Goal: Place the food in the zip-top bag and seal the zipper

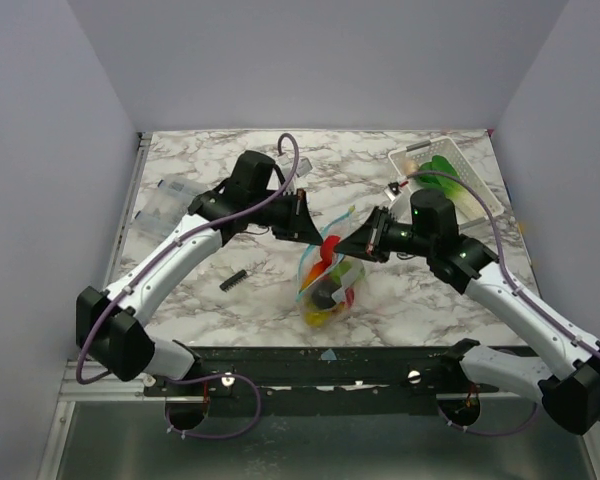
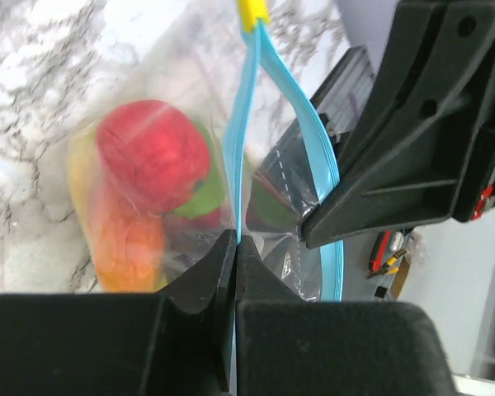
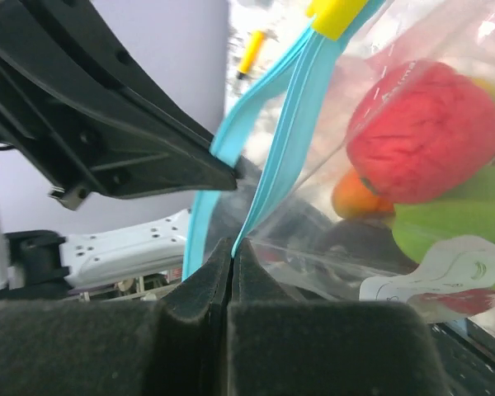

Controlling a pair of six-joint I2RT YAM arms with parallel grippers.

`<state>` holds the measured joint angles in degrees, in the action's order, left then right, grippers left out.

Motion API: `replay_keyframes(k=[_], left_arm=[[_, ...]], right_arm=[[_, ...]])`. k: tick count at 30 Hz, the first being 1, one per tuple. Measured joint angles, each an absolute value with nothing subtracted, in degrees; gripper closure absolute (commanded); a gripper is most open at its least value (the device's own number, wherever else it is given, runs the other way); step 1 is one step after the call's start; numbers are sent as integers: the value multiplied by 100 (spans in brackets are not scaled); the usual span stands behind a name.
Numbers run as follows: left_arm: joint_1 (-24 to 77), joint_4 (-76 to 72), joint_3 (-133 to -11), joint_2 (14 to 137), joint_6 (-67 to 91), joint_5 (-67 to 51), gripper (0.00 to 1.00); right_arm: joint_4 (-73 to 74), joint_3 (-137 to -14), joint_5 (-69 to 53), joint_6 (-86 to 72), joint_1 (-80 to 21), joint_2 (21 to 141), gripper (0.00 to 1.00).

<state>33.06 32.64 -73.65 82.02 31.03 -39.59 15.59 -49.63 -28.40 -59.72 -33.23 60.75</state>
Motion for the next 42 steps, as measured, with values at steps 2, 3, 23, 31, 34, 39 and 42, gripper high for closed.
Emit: replay_keyframes(k=[2, 3, 23, 31, 34, 39, 42], left_arm=[[3332, 3275, -7461, 7961, 3142, -3966, 100], [3343, 3238, -7526, 7797, 3151, -3979, 100], [3581, 2749, -7059, 7822, 3068, -3776, 78], [3804, 2421, -6665, 7428, 2976, -3527, 43], [3903, 2414, -6661, 7426, 2871, -3323, 40], [4292, 2644, -6705, 7426, 2523, -2622, 39], [4534, 2808, -6777, 7426, 2294, -2108, 55]], right_arm=[[1616, -5317, -2838, -5948, -3336, 6042, 100], [1575, -5408, -2840, -5951, -3339, 6003, 100], [-600, -3752, -2364, -7210, -3533, 5902, 100], [-639, -3785, -1872, -7564, -3603, 5900, 100], [-639, -3828, -1756, -7642, -3636, 5931, 100], [-637, -3844, -1608, -7741, -3717, 5983, 100], [-620, -3900, -1514, -7760, -3787, 6023, 96]])
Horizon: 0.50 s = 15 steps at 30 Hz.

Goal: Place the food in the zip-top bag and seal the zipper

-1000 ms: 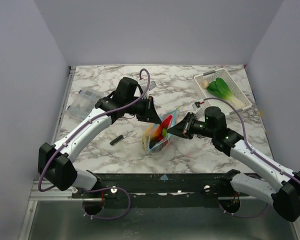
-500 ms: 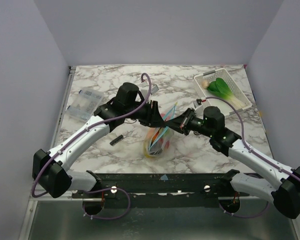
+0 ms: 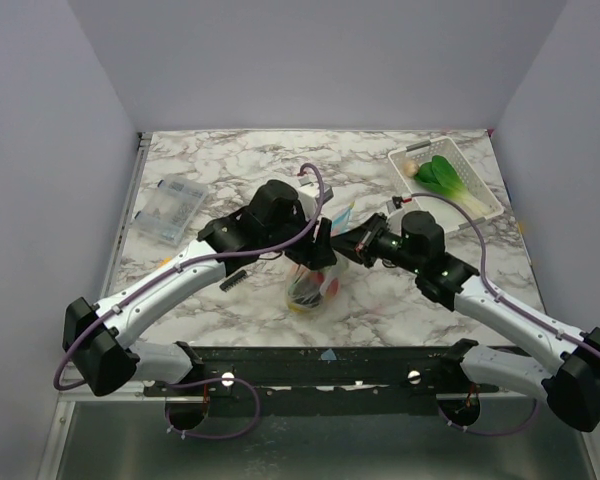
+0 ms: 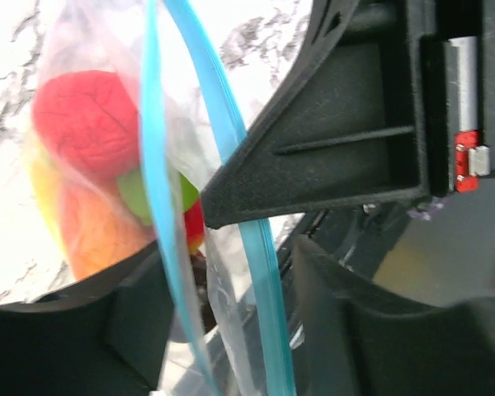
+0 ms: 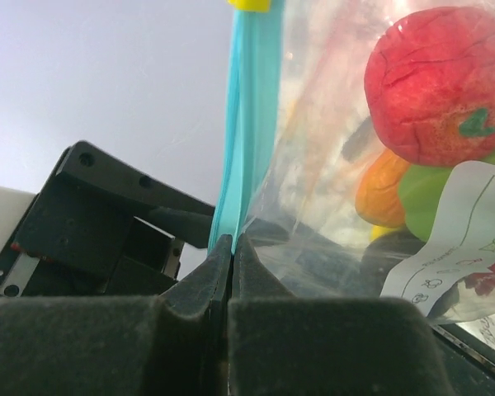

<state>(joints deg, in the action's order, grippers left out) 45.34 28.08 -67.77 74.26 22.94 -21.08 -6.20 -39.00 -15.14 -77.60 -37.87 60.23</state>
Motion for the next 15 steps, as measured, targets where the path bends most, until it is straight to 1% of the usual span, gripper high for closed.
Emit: replay_keyframes(k=[3, 5, 6, 8, 10, 13, 15], left_arm=[[4670, 2969, -6871, 7426, 2095, -1621, 80], [4709, 3024, -6912, 7430, 2027, -1284, 95], [4718, 3048, -6930, 7432, 1986, -1181, 100], [4718, 3107, -6967, 7446, 1914, -965, 100], [4716, 3162, -6973, 7454, 1831, -805, 100], [4628, 3253, -6973, 7461, 1730, -770, 100], [4521, 3260, -6960, 7446, 1667, -897, 100]], right_arm=[[-554, -3997, -1426, -7745, -3861, 6055, 84], [-469, -4106, -1400, -7675, -3870, 6090, 68], [-408, -4180, -1376, -7601, -3874, 6108, 56], [-145, -4397, -1284, -7275, -3879, 6141, 41], [183, -4698, -1153, -6692, -3883, 6184, 37], [827, -5378, -856, -5411, -3885, 6292, 31], [1083, -5712, -626, -4582, -3833, 6302, 31]])
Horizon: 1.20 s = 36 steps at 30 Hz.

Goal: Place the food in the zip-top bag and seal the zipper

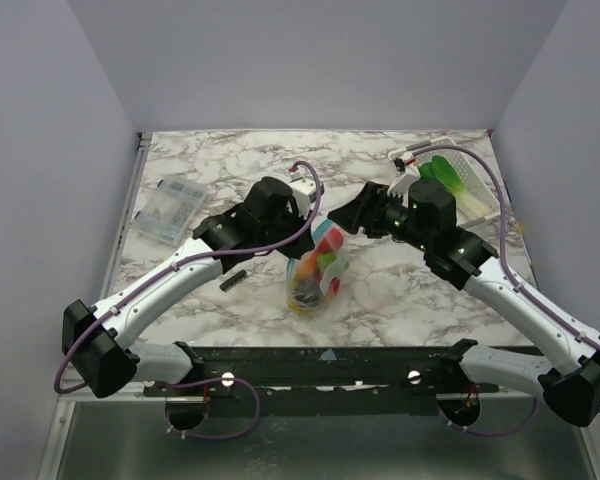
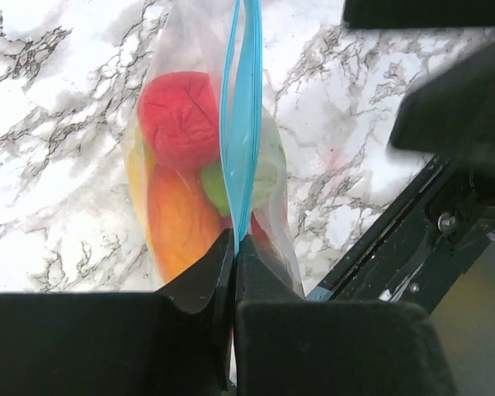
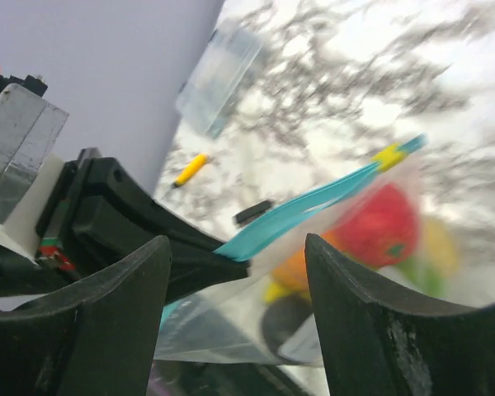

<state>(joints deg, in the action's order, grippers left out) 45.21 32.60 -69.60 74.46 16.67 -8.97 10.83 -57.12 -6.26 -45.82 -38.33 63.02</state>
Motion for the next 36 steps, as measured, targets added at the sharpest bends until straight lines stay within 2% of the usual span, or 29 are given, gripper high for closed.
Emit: replay_keyframes(k=[7, 10, 14, 18, 28, 32, 36], left_arm=[[3905, 3120, -6615, 7037, 1494, -1874, 100], [3509, 2976, -6348, 6807, 1481, -2502, 100], [3022, 2665, -6036, 6729, 1645, -3448, 100], [2858, 2346, -5848, 6742, 1903, -4160, 100], [2812, 1798, -5537, 6744, 2368, -4974, 100], [2801, 1772, -5537, 6764, 2394, -5164, 100], [2783, 1769, -5537, 6842, 2390, -5352, 100]], right_arm=[[1363, -5865, -1039, -2491, -3081, 6292, 30], [1179, -5787, -1791, -1968, -2672, 6283, 28], [578, -5485, -2779, -1389, -2248, 6287, 21], [-250, -5116, -3562, -985, -2053, 6458, 17], [-1540, -4320, -5505, 233, -1299, 7325, 27], [-1573, -4355, -6488, 832, -1253, 7854, 26], [-2040, -4287, -6733, 926, -1356, 7889, 24]])
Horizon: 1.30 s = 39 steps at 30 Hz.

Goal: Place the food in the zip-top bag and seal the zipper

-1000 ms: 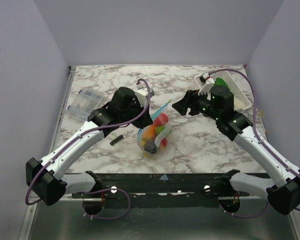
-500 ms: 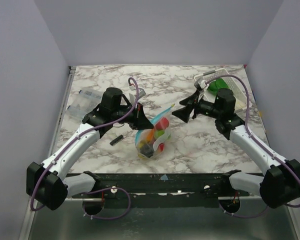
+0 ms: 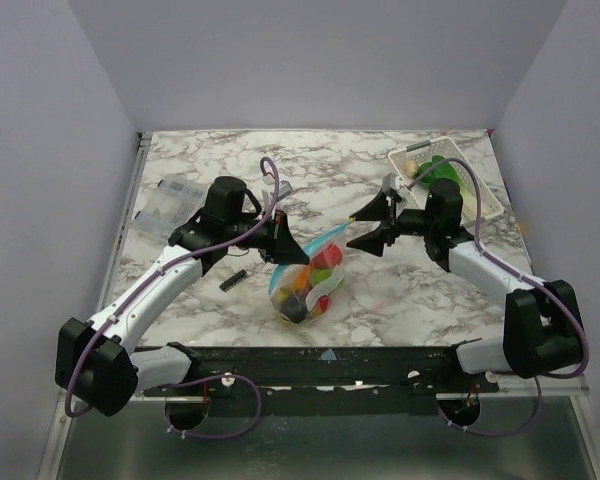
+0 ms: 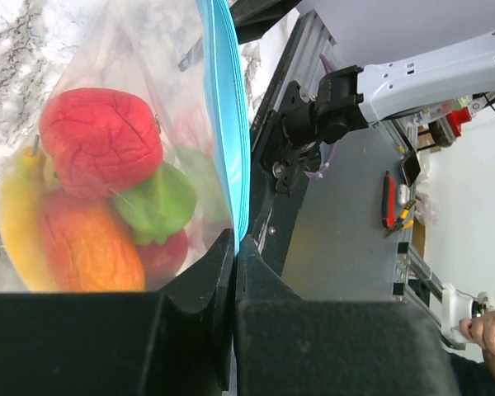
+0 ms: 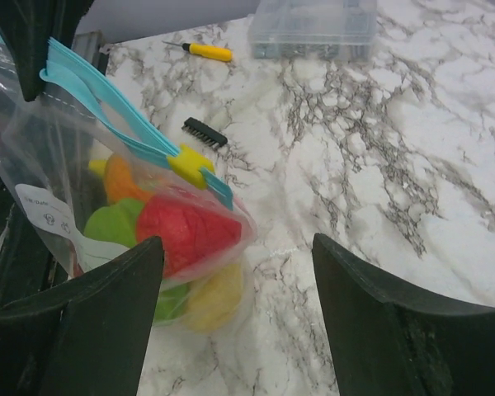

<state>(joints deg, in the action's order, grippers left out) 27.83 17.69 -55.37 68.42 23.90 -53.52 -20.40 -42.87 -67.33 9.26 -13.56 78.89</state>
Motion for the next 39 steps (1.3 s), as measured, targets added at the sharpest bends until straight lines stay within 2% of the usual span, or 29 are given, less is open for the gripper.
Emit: replay_keyframes(k=[7, 9, 13, 17, 18, 20, 21, 24, 27, 34, 37, 39], left_arm=[[2781, 1815, -5537, 7004, 2394, -5500, 100], [2781, 1815, -5537, 7030, 2405, -5516, 100], [2781, 1813, -5535, 7030, 2410, -5542, 100], [2781, 1826, -5535, 7030, 2408, -5509, 85], [2781, 1835, -5535, 7024, 2403, -5461, 79], [2781, 1855, -5535, 6978, 2373, -5374, 59], [2781, 1852, -5535, 6932, 2340, -5304, 53], [2856, 1925, -5570, 6757, 2222, -4960, 37], [3284, 2161, -5870, 6654, 1824, -4226, 26], [4316, 2342, -6810, 6910, 1094, -2571, 27], [4475, 2383, -7133, 7240, 854, -2040, 36], [4523, 2530, -7419, 7612, 729, -1732, 42]], right_arm=[[-2912, -4119, -6803, 679, -1573, 7837, 26], [-2945, -4115, -6803, 707, -1658, 7811, 30], [-3232, -4093, -6871, 539, -1743, 7808, 44], [-3345, -4053, -6904, 436, -1752, 7802, 58], [-3345, -4034, -6906, 414, -1758, 7800, 61], [-3339, -3997, -6899, 355, -1769, 7800, 68], [-3339, -3997, -6899, 351, -1774, 7800, 70], [-3332, -3994, -6901, 281, -1811, 7800, 73], [-3223, -4003, -6897, 246, -1844, 7791, 74], [-2635, -4195, -6711, 252, -1870, 7741, 78], [-2539, -4211, -6665, 244, -1870, 7741, 75], [-2491, -4211, -6626, 242, -1870, 7741, 69]])
